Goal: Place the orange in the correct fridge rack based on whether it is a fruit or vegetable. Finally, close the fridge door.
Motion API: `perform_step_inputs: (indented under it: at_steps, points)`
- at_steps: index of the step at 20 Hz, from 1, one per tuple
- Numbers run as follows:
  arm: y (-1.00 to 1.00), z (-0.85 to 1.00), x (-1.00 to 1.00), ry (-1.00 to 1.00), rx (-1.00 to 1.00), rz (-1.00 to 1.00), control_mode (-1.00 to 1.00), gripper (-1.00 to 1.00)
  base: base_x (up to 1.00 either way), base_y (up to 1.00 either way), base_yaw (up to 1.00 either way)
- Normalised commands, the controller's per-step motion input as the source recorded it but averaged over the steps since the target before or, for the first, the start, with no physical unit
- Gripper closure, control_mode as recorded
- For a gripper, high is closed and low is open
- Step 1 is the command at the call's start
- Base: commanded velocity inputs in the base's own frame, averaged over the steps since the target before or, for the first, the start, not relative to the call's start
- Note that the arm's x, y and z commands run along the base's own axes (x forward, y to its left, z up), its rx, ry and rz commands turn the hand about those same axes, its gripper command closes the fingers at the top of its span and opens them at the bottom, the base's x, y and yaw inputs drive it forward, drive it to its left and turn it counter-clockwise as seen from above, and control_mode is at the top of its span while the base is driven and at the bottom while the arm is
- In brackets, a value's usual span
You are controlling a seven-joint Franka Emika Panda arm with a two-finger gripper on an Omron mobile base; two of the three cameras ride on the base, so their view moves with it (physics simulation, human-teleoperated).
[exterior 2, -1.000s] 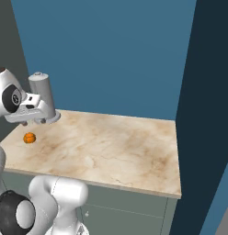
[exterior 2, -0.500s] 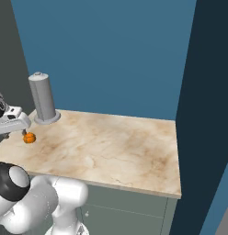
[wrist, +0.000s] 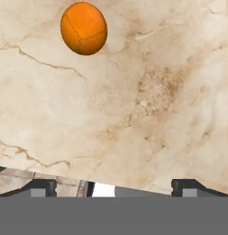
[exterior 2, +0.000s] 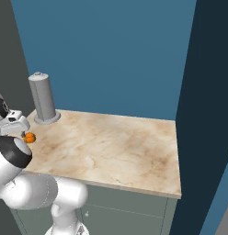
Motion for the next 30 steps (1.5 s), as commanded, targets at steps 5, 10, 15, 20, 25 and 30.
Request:
perform_step_inputs:
  at_steps: [5,10,15,20,25,30]
  points:
    - [0.08,-0.32,0.44,0.0,0.0,0.0,-1.0,-1.0,0.0,0.0,0.0]
    - [0.12,-0.25,0.52,0.02,0.0,0.0,-1.0,-1.0,0.0,0.0,0.0]
    - [0.28,-0.22,0.42,0.06,0.0,0.0,-1.0,-1.0,0.0,0.0,0.0]
    - [0.32,-0.21,0.29,0.07,0.0,0.0,-1.0,-1.0,0.0,0.0,0.0]
    - [0.1,-0.22,0.26,0.07,0.0,0.0,-1.0,-1.0,0.0,0.0,0.0]
    - [0.01,-0.13,0.31,0.08,0.0,0.0,-1.0,-1.0,0.0,0.0,0.0]
